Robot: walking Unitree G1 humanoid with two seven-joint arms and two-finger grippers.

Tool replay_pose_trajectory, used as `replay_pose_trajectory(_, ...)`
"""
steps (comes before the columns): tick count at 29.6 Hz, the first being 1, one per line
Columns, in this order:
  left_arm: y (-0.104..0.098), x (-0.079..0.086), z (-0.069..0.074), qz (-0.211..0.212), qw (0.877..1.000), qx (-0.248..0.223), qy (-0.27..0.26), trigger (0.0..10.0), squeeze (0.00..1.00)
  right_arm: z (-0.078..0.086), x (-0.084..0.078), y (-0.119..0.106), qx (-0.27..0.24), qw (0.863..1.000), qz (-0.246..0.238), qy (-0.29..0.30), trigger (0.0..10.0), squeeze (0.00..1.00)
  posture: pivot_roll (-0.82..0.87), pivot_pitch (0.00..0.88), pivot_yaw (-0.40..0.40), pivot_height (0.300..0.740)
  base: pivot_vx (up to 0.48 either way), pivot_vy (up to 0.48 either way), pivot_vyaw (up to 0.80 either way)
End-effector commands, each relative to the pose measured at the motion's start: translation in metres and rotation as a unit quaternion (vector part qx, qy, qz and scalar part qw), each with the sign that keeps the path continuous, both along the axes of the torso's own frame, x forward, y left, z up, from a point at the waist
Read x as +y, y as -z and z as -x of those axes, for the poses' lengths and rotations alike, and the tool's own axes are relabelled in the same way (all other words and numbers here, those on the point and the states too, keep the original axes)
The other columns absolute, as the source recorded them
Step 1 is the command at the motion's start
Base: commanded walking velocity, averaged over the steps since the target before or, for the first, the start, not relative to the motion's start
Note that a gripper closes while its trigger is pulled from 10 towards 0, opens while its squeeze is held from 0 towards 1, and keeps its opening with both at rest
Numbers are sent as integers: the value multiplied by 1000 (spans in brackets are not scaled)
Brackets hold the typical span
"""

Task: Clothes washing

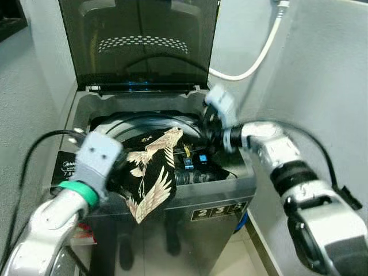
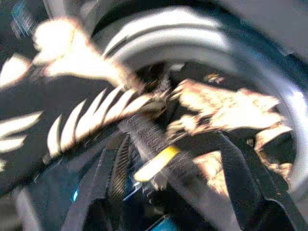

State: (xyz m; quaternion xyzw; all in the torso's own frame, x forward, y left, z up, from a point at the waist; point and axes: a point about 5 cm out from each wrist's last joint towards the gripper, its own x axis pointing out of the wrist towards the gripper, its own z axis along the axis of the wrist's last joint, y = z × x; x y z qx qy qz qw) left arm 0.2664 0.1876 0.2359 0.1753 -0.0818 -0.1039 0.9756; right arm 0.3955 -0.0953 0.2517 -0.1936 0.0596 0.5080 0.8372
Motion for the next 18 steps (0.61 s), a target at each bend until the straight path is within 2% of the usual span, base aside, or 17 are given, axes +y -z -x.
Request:
replay_pose_trajectory(1, -1, 4, 5, 8, 1000, 1, -11, 10000, 0, 4, 3, 4, 3, 999, 31, -27, 10000, 1000, 31, 45, -21, 740, 0, 0, 0)
replay_pose_trajectory(4, -3, 8, 7, 10, 1000, -1, -24, 10000, 0, 9, 4, 9, 10, 997, 50, -56, 10000, 1000, 33, 51, -27, 740, 0, 0, 0)
replay_pose_trajectory(9, -2, 16, 10, 1, 999, 3, -42, 10000, 0, 19, 11, 16, 15, 992, 54, -110, 10000, 1000, 31, 60, -32, 740, 0, 0, 0)
replay_pose_trajectory(11, -2, 17, 10, 1, 999, 1, -47, 10000, 0, 23, 17, 21, 11, 991, 53, -119, 10000, 1000, 32, 63, -35, 740, 0, 0, 0)
replay_pose_trajectory(16, -2, 17, 10, 1, 999, 1, -47, 10000, 0, 23, 17, 21, 11, 991, 53, -119, 10000, 1000, 32, 63, -35, 740, 0, 0, 0)
replay_pose_trajectory(17, -3, 17, 10, 3, 999, -2, -50, 10000, 0, 24, 23, 25, -1, 992, 50, -118, 10000, 498, 34, 67, -36, 740, 0, 0, 0)
replay_pose_trajectory(18, -3, 17, 10, 3, 999, -2, -50, 10000, 0, 24, 23, 25, -1, 992, 50, -118, 10000, 498, 34, 67, -36, 740, 0, 0, 0)
